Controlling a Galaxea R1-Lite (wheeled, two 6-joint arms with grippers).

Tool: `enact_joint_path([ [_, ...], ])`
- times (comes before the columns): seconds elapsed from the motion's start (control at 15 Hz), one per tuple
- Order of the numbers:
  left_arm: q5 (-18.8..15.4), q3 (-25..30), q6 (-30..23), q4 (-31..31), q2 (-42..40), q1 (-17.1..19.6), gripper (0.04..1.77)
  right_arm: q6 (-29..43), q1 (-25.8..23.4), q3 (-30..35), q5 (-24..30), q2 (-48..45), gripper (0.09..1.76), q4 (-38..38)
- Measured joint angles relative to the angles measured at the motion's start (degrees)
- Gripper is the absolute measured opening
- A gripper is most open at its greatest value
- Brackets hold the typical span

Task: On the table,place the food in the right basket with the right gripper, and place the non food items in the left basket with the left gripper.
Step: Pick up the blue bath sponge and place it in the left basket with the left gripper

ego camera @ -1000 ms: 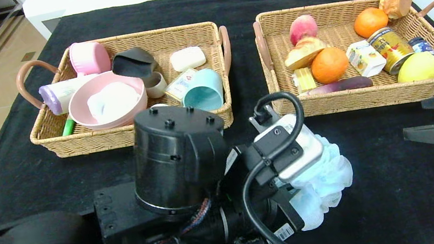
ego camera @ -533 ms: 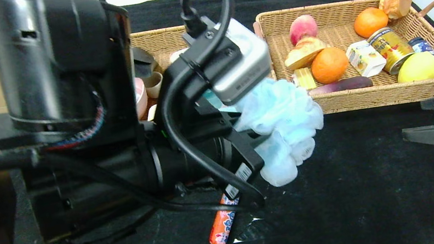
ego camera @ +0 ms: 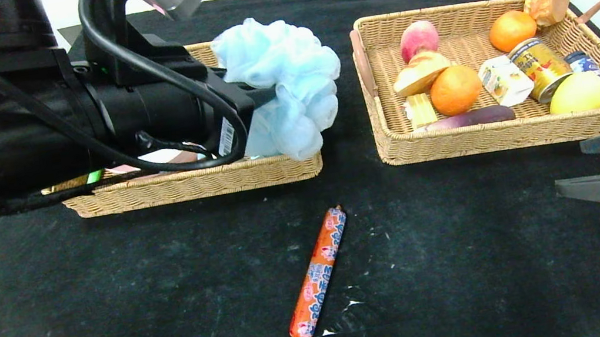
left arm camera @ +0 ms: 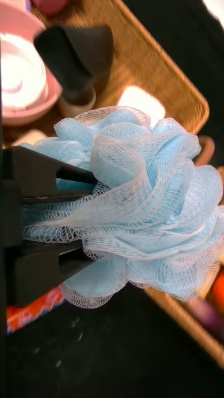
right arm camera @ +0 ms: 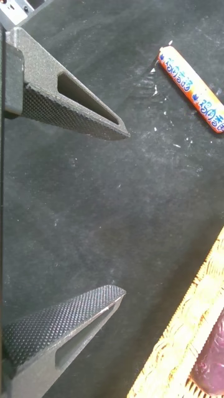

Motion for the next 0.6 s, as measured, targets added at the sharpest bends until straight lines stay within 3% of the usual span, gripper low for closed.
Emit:
enact_joint_path([
  [0.33,-4.08,-6.45,-0.59,-0.01,3.33,10.23,0.35,0.04,0.2,0.09,-0.02,0.01,1.7,0.01],
  [0.6,-7.01,-11.78,-1.73,-0.15,7.89,14.9,0.35,0.0,0.38,0.17,-0.02,0.01,1.7,0.01],
])
